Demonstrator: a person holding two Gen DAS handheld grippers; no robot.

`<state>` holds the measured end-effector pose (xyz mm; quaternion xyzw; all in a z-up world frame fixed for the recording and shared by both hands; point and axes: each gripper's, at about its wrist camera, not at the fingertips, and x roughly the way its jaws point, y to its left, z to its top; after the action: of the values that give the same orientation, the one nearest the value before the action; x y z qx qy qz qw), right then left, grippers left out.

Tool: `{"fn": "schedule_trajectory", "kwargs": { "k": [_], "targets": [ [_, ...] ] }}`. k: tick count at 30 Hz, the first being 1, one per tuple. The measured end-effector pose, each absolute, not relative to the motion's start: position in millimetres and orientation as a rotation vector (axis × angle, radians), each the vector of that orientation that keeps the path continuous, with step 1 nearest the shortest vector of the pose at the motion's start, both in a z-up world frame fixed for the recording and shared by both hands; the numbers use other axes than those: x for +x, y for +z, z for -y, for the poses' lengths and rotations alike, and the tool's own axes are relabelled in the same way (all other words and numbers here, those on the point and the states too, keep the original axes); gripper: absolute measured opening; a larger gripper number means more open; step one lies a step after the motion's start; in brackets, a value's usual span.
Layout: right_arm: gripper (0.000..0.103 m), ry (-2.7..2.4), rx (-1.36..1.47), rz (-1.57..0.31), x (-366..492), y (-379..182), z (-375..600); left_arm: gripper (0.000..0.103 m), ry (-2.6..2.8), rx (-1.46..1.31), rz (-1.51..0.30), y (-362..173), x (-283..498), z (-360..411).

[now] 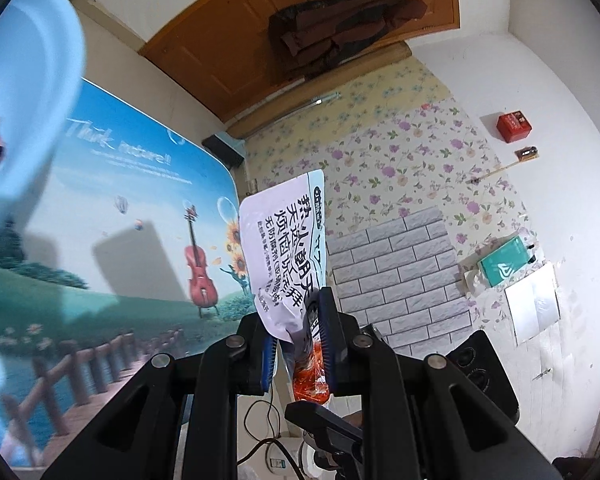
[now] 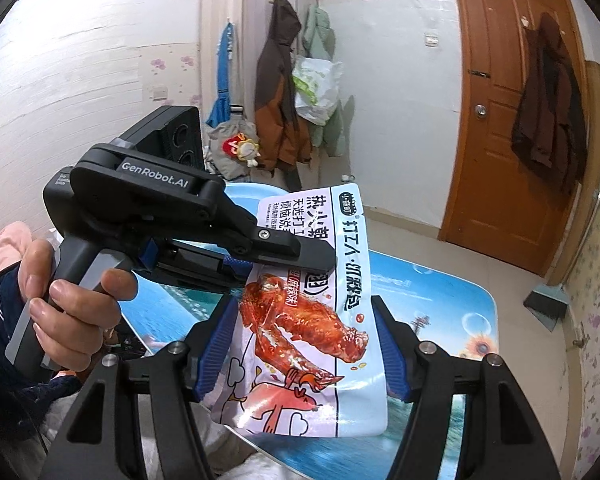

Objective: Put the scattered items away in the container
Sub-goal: 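Carry the snack bag over the blue basin with both tools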

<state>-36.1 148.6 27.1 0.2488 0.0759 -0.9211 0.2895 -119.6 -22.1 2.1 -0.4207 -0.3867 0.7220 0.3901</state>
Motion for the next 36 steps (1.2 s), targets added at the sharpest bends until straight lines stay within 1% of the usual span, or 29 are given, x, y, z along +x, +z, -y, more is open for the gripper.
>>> {"fn": "schedule_trajectory", "kwargs": {
  "k": [6,12,20,28,36],
  "targets": [
    [0.067,-2.411,0.627,-0.231,-30.7,32.1,-103.1,0.017,1.885,-1.033,1.009,10.1,-111.4,65.2],
    [0.067,-2.358,0.619,-0.259,-33.0,32.1,-58.0,0.017,1.919,-1.021,1.068,4.6,-109.8,109.6],
    [0.067,-2.286,0.63,-0.279,-61.0,28.2,-7.5,0.017,1.951,-1.016,1.134,-6.5,-118.2,163.2],
    [0.067,-2.237,0.661,-0.292,-92.3,20.7,22.3,0.017,1.963,-1.03,1.185,-18.7,-133.1,199.7],
    [0.067,-2.215,0.672,-0.29,-115.9,19.2,39.5,0.017,1.97,-1.028,1.198,-19.3,-145.5,216.2]
  ]
}}
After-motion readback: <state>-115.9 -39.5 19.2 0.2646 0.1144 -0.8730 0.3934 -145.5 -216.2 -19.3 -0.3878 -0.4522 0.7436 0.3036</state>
